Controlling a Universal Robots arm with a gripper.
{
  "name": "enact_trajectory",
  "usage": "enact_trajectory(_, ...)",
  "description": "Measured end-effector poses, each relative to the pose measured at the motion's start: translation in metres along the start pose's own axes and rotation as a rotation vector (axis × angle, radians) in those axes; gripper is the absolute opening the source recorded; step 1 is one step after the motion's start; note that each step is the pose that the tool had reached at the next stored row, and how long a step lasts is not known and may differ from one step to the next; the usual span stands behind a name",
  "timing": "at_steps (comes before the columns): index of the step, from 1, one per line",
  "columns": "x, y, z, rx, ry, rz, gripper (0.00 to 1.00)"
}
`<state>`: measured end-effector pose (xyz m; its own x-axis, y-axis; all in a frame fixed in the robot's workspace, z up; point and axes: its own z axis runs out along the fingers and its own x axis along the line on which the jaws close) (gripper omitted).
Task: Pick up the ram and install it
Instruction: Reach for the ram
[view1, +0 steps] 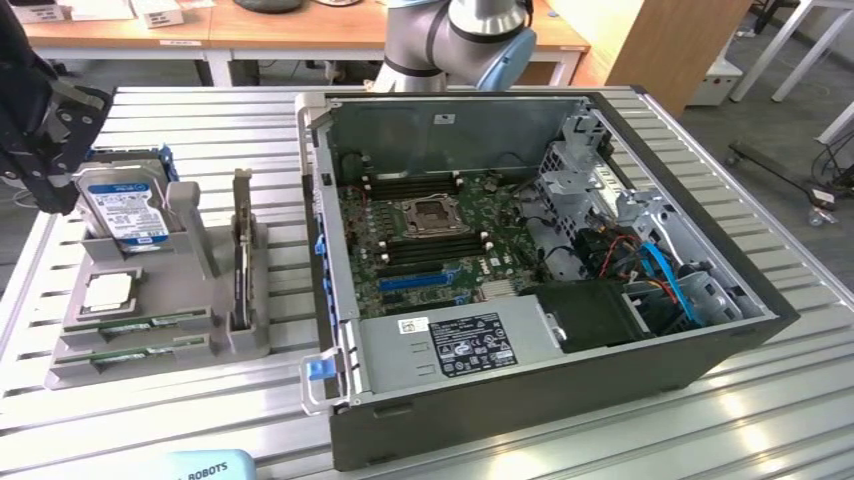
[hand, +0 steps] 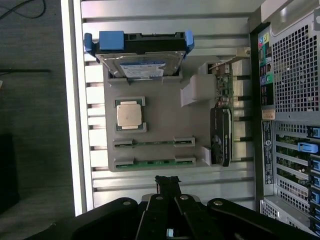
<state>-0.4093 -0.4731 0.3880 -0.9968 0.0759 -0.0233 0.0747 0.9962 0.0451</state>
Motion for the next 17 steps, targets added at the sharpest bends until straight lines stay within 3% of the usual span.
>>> enact_trajectory(14, -0.028, 0.0008, 0.0011, -0.0001, 0.0004, 0.000, 0.10)
enact_trajectory(17, -0.030, 0.0008, 0.0011, 0.0000, 0.0004, 0.000, 0.10)
